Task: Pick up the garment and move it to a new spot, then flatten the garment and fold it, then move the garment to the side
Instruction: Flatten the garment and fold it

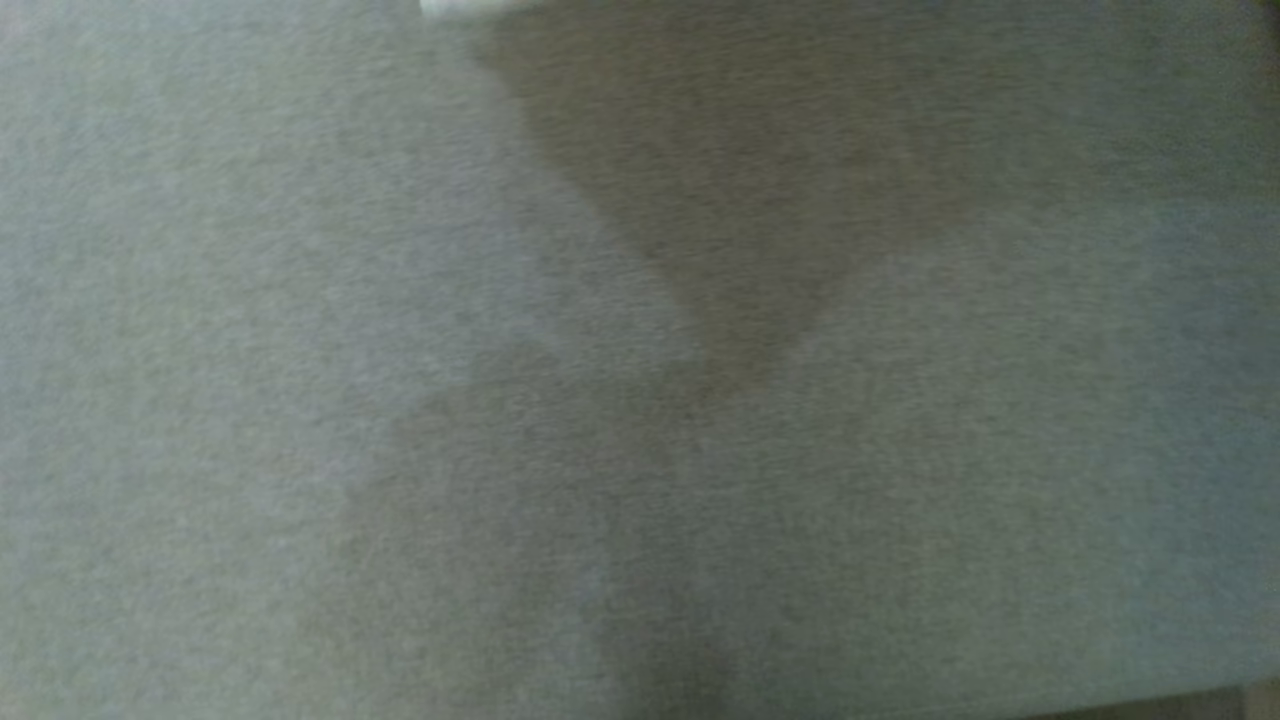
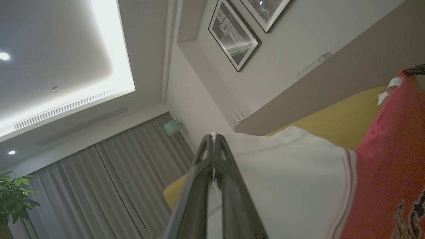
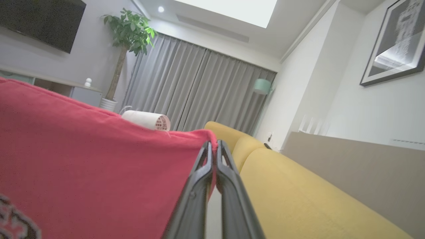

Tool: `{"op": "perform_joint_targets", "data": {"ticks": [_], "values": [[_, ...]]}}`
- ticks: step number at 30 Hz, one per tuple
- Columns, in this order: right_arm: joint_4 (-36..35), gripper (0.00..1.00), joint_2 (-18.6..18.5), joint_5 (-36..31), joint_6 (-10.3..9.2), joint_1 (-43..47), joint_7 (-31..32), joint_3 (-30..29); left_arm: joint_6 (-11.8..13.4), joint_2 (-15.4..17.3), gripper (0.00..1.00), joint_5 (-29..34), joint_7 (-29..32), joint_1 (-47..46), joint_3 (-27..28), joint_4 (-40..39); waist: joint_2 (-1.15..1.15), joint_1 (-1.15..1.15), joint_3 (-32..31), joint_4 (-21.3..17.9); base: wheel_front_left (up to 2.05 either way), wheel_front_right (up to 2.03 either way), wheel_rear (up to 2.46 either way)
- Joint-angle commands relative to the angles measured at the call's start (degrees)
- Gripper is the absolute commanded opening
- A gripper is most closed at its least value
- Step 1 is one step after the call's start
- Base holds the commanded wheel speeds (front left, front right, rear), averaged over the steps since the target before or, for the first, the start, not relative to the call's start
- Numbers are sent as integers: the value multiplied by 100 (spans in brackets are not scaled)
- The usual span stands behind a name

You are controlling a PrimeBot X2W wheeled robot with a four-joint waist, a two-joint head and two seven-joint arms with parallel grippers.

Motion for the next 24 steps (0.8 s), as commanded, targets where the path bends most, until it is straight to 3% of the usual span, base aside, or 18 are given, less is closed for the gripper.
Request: {"op": "perform_joint_targets", "data": {"ticks": [1, 8, 17, 24], "values": [[-90, 0, -133, -28, -5, -5, -41, 0, 27, 254, 0, 6, -44, -192, 206, -93, 0, -3, 90, 124, 0, 0, 0], [168, 0, -255, 164, -5, 732, -308, 506, 97, 718, 0, -142, -244, 1240, -7, -913, 0, -3, 74, 266, 0, 0, 0], [127, 0, -255, 388, -5, 2817, -416, 627, 1043, 1212, 0, -77, -265, 4595, -63, -2572, 0, -3, -490, 315, 0, 0, 0], [-576, 0, -189, 285, -5, 4849, -419, 260, 1612, 1181, 0, -311, -266, 7334, 42, -3282, 0, -3, -1161, 148, 0, 0, 0]]}}
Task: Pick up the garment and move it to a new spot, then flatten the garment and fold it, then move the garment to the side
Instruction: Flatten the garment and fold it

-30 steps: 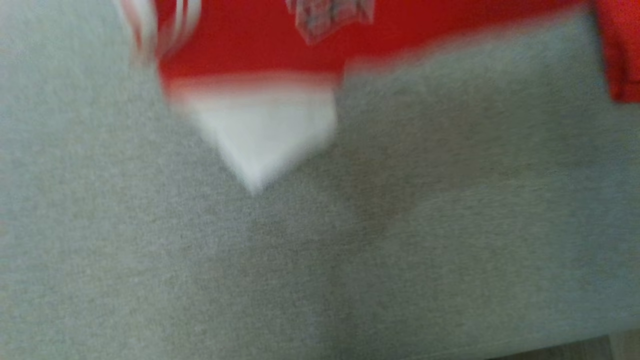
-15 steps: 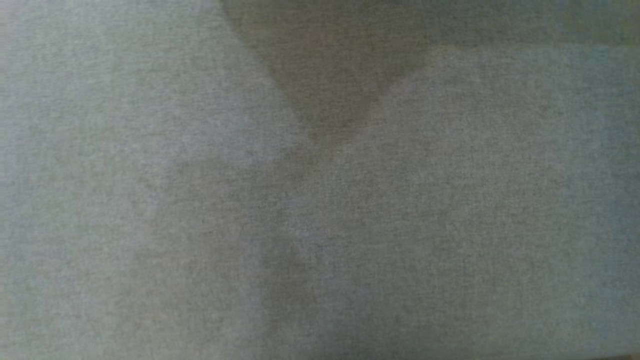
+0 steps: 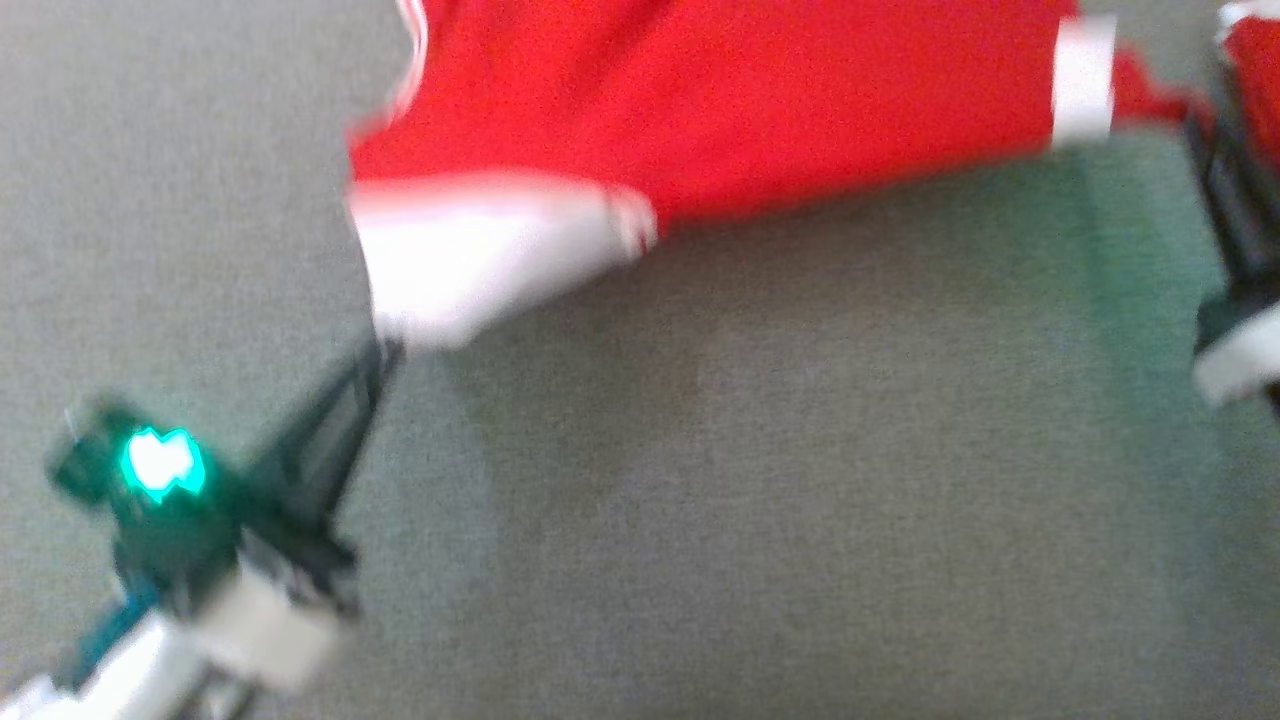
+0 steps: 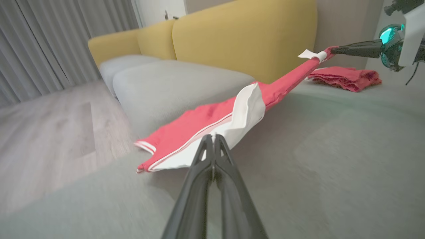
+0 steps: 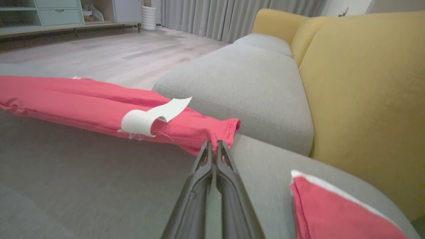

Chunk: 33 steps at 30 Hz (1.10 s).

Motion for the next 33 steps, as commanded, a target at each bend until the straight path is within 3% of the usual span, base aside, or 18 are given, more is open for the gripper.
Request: {"op": "perform_joint_targets", "data": {"ticks": [1, 4, 7, 14, 19, 26, 33], "values": [[-258, 0, -162, -77, -5, 606, -60, -162, 123, 192, 0, -48, -23, 465, 366, -275, 0, 1, -365, -111, 0, 0, 0], [-505, 0, -160, -120, -5, 1418, -60, -430, 160, 8, 0, -131, -23, 1383, 448, -395, 0, 1, -566, -112, 0, 0, 0], [-765, 0, -129, -118, -5, 2093, -60, -693, 21, -135, 0, -169, -23, 2018, 576, -414, 0, 1, -647, -111, 0, 0, 0], [-1027, 0, -7, -134, -5, 2598, -60, -898, -408, -258, 0, 50, -23, 2294, 965, -234, 0, 1, -549, -144, 0, 0, 0], [-1036, 0, 120, -133, -5, 2314, -16, -967, -786, -329, 0, 285, -23, 1723, 1183, -11, 0, 1, -290, -163, 0, 0, 0], [-873, 0, 231, -146, -5, 1587, 132, -981, -1228, -360, 0, 511, 156, 240, 1305, 315, 0, 1, 117, -141, 0, 0, 0], [-558, 0, 220, -23, -5, 785, 159, -729, -1457, -436, 0, 687, 402, -1271, 1127, 890, 0, 1, 496, -142, 0, 0, 0]]}}
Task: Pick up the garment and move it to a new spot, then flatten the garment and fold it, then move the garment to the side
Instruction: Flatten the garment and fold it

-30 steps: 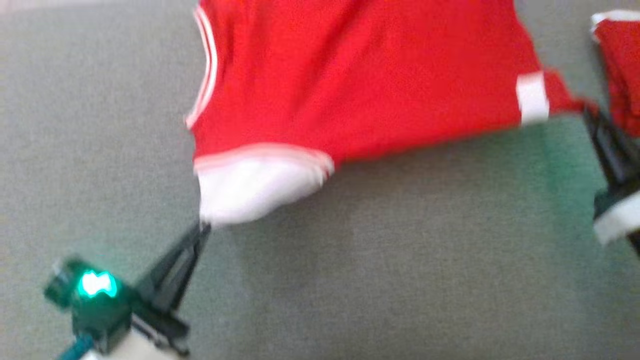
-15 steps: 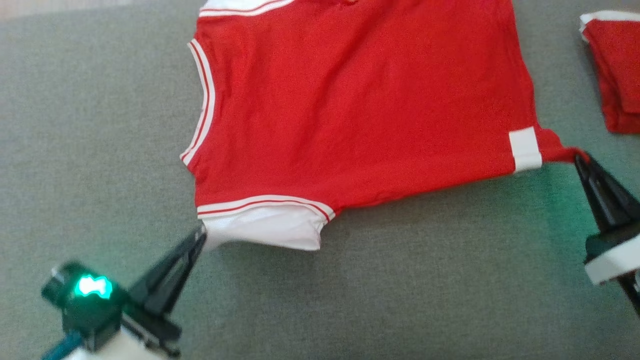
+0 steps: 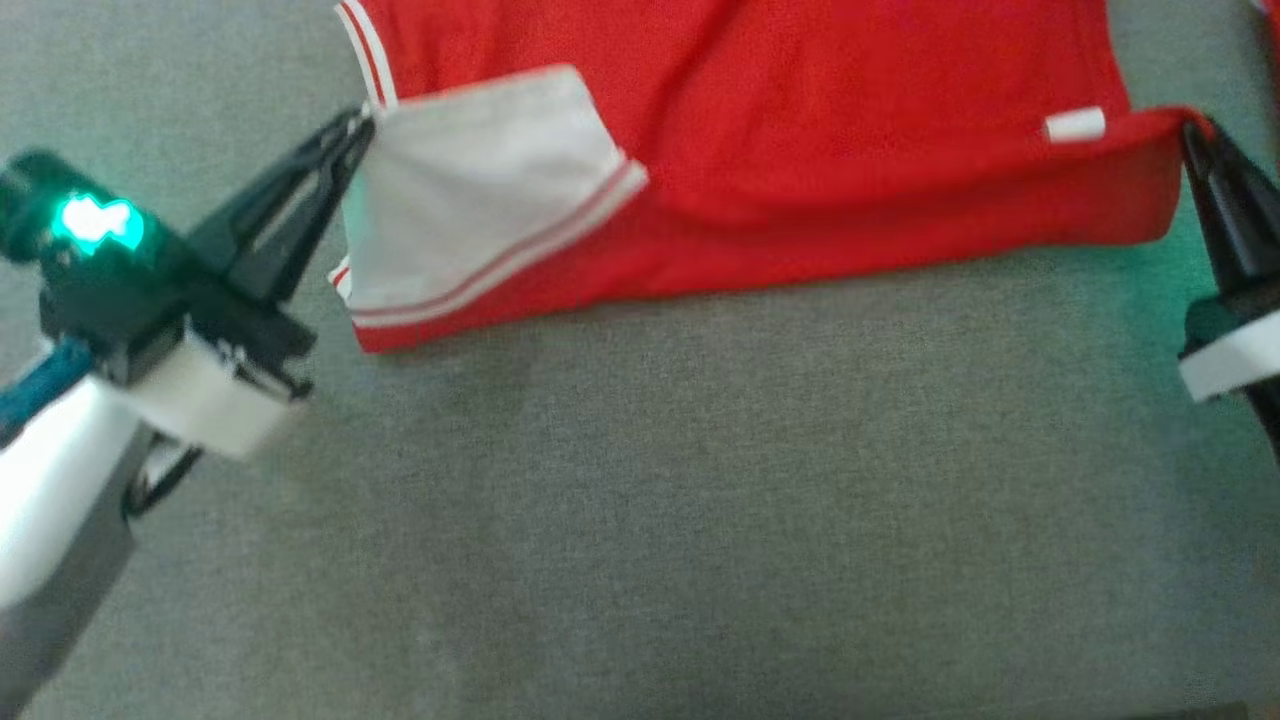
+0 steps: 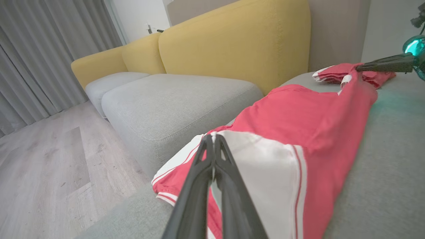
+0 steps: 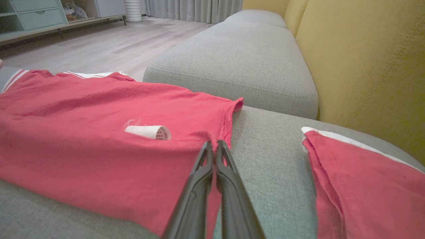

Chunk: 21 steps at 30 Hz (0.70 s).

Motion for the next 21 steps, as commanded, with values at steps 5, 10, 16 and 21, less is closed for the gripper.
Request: {"op": "perform_joint_targets", "data": {"ticks": [5, 10, 16, 21], "values": [[203, 0, -250, 95, -5, -539, -82, 323, -56, 160, 0, 97, 22, -919, 23, 327, 0, -2, 315, -39, 0, 0, 0], [685, 0, -211, 115, -5, -1093, -145, 625, -66, 126, 0, 150, -103, -1455, -234, 819, 0, -2, 454, -55, 0, 0, 0], [1150, 100, 39, 181, -5, -1376, -218, 704, 104, -75, 100, -3, -257, -1395, -176, 1203, 0, -2, 318, -36, 0, 0, 0], [1197, 100, 246, 137, -5, -1221, -243, 632, 665, -454, 100, -581, -349, -642, 159, 1192, 0, -2, 28, -31, 0, 0, 0]]}}
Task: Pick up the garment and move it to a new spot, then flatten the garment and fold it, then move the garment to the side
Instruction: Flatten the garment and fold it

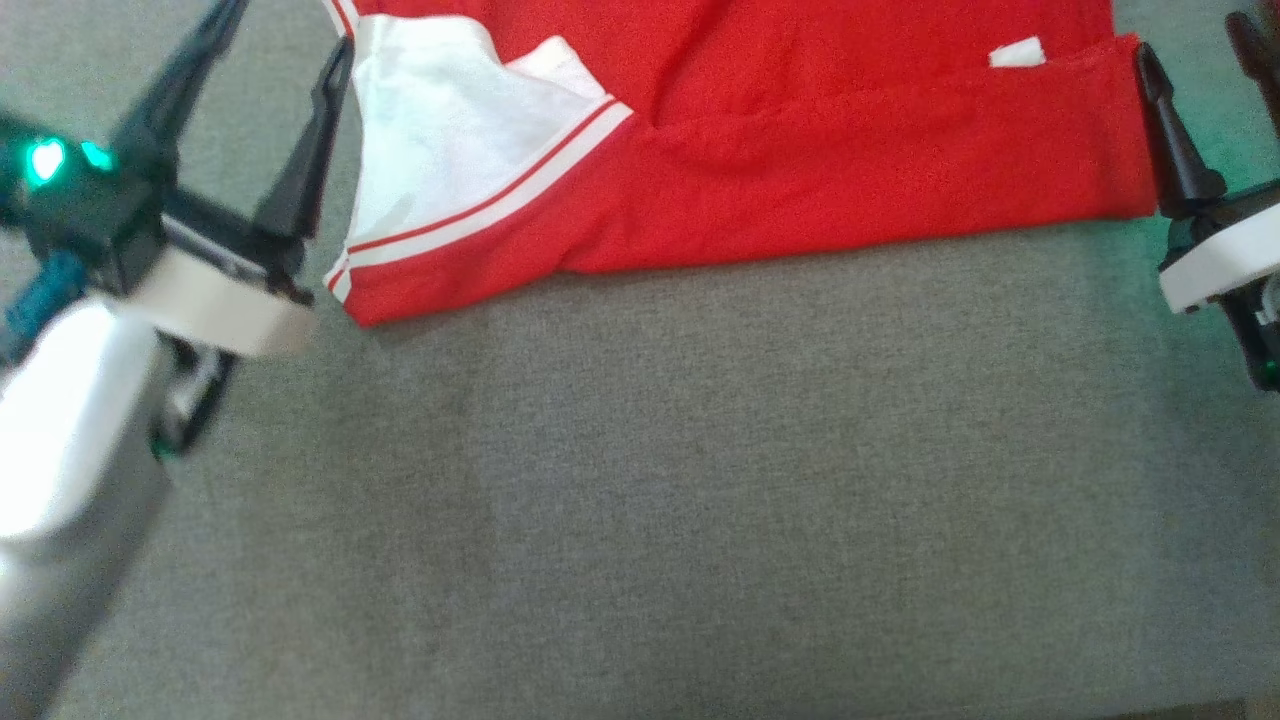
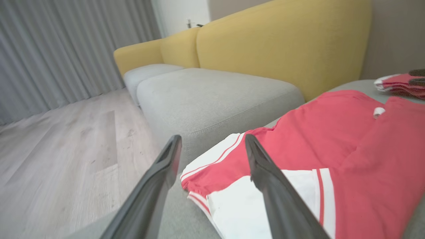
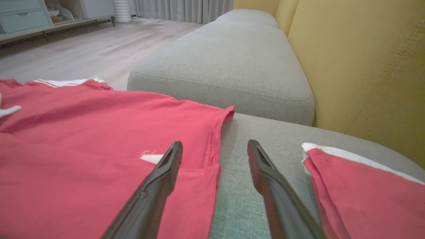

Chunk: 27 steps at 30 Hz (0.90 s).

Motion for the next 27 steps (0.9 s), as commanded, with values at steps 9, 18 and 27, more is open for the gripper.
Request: {"op": "perform_joint_targets", "data": {"ticks": [9, 18, 27], "values": [[-345, 100, 200, -109, -5, 777, -62, -302, 883, -423, 100, -903, 7, 1704, 429, -374, 0, 0, -442, -12, 0, 0, 0], [-481, 100, 234, 40, -5, 964, -63, -234, 1018, -675, 100, -1251, 453, 2117, 249, 56, 0, 0, -418, -51, 0, 0, 0], [-522, 100, 231, 58, -5, 996, -63, -159, 638, -860, 100, -1583, 415, 2021, 283, 188, 0, 0, -394, -65, 0, 0, 0]]}}
